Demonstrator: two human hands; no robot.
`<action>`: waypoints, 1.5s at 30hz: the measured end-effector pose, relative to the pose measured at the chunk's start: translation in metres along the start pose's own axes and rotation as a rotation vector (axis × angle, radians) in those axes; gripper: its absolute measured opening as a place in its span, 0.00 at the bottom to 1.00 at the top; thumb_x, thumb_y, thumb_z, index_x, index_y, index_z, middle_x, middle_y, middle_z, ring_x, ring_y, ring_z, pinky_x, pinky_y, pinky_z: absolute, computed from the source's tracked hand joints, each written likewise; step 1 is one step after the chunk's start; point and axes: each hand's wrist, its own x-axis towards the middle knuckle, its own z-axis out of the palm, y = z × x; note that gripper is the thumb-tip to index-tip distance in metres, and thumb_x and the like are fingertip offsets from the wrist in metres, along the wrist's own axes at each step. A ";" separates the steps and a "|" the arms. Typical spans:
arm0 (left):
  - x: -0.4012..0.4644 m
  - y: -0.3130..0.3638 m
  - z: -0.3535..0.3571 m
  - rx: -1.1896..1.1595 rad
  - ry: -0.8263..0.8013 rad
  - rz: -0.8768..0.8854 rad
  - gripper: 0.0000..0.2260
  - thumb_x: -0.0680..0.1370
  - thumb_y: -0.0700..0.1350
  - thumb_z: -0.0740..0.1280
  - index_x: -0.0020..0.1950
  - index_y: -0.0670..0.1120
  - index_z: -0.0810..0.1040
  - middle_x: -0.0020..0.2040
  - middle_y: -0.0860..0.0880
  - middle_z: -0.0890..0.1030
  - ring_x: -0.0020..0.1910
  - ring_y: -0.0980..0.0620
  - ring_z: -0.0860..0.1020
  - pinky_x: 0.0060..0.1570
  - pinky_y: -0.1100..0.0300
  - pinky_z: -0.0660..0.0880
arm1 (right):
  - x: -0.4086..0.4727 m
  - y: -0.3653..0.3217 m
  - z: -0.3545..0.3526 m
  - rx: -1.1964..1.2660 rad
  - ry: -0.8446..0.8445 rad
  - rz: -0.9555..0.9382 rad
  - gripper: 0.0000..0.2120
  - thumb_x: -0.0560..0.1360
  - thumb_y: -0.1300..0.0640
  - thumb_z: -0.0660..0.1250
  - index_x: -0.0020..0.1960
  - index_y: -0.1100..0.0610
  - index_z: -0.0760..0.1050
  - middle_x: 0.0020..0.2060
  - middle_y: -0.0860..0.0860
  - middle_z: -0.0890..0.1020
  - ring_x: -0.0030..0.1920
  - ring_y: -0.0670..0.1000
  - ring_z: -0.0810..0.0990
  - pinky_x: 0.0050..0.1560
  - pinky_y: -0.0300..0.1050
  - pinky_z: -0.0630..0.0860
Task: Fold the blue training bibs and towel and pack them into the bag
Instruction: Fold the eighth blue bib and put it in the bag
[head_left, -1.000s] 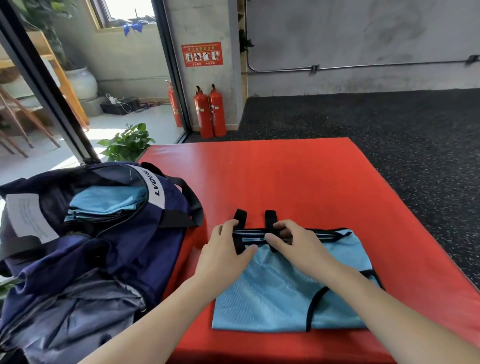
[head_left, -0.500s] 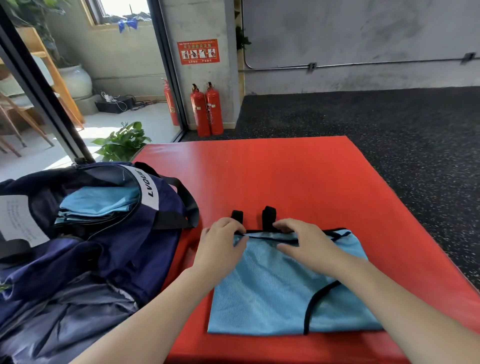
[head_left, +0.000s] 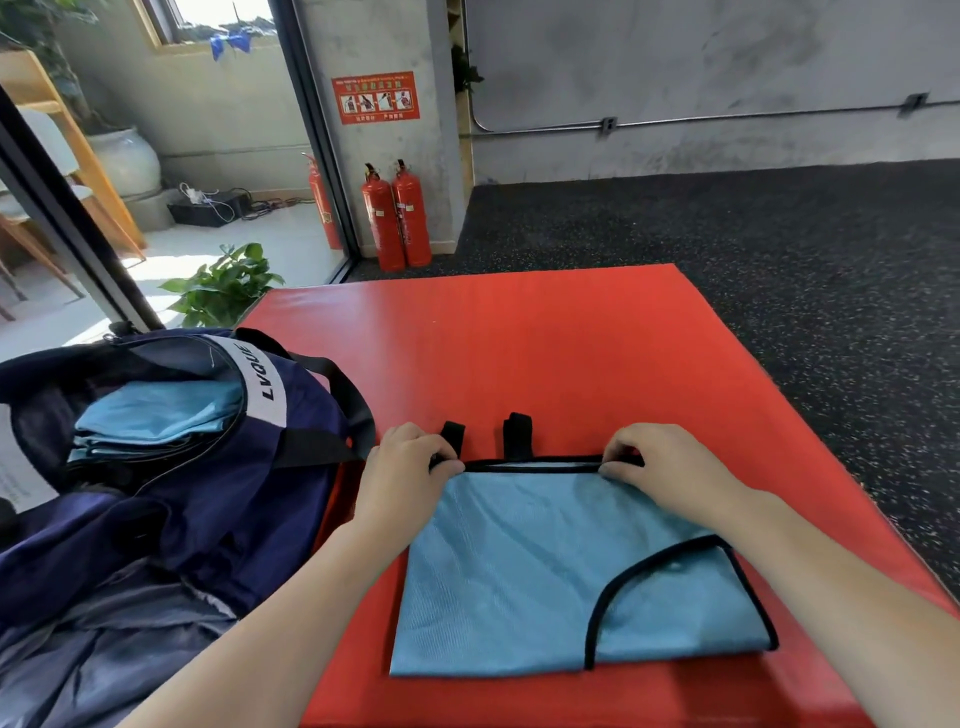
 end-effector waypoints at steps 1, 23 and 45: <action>-0.001 0.002 0.000 -0.009 0.004 -0.021 0.03 0.77 0.50 0.72 0.44 0.53 0.82 0.41 0.57 0.72 0.44 0.54 0.73 0.45 0.54 0.72 | 0.000 0.002 -0.001 0.007 0.016 0.020 0.04 0.76 0.46 0.71 0.44 0.42 0.79 0.42 0.38 0.80 0.45 0.42 0.78 0.47 0.43 0.74; 0.014 0.102 0.083 0.240 -0.333 0.133 0.35 0.78 0.73 0.49 0.81 0.58 0.55 0.81 0.46 0.54 0.80 0.45 0.48 0.75 0.39 0.47 | -0.053 -0.008 -0.010 0.156 -0.307 0.018 0.17 0.64 0.36 0.78 0.38 0.49 0.83 0.32 0.48 0.83 0.32 0.46 0.78 0.37 0.50 0.76; -0.084 0.039 0.001 -0.002 -0.294 0.368 0.27 0.76 0.72 0.57 0.66 0.57 0.79 0.67 0.56 0.77 0.69 0.57 0.72 0.69 0.51 0.69 | -0.120 -0.033 -0.006 0.083 -0.150 -0.305 0.07 0.72 0.48 0.71 0.50 0.43 0.82 0.48 0.37 0.79 0.54 0.38 0.75 0.57 0.36 0.72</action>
